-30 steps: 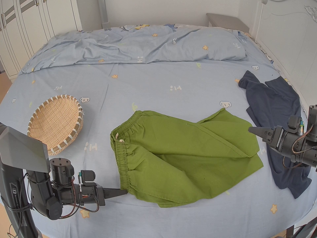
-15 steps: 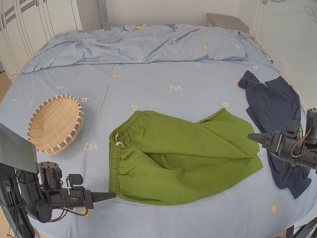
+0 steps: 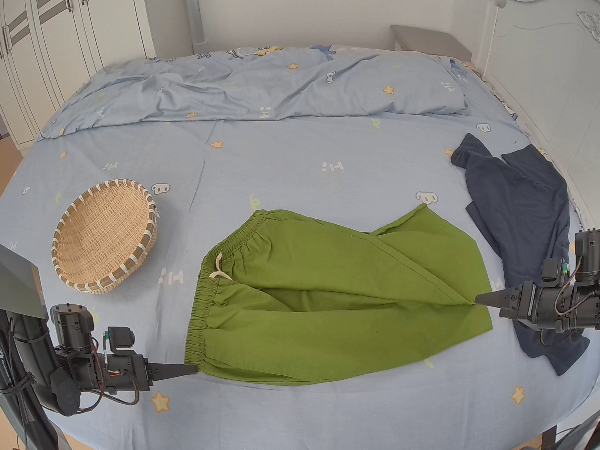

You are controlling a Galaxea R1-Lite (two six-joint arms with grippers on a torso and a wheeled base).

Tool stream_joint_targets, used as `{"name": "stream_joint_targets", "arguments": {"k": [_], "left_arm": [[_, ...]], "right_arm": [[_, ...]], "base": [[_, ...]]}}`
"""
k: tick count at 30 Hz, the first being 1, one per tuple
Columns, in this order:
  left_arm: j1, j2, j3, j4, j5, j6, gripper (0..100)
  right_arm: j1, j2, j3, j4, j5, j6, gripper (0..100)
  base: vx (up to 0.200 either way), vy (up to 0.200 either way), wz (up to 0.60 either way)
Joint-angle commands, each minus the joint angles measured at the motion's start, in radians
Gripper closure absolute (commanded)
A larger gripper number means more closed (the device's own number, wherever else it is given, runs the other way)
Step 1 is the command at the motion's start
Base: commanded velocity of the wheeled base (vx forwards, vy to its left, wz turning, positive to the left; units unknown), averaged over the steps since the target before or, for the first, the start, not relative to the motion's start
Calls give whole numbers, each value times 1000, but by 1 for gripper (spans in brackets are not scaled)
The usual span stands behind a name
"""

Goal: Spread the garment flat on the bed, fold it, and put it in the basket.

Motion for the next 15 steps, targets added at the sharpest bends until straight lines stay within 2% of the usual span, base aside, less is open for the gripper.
{"name": "stream_joint_targets", "arguments": {"k": [1, 7, 15], "left_arm": [[99, -29, 18, 34, -63, -1, 100], [96, -32, 18, 98, -63, 28, 100], [93, -30, 18, 101, -63, 42, 100]], "right_arm": [[-119, 135, 27, 11, 91, -75, 0], [-157, 216, 27, 7, 123, -142, 0], [-163, 304, 24, 1, 204, -150, 0]], "base": [[0, 0, 0], [0, 0, 0], [0, 0, 0]]}}
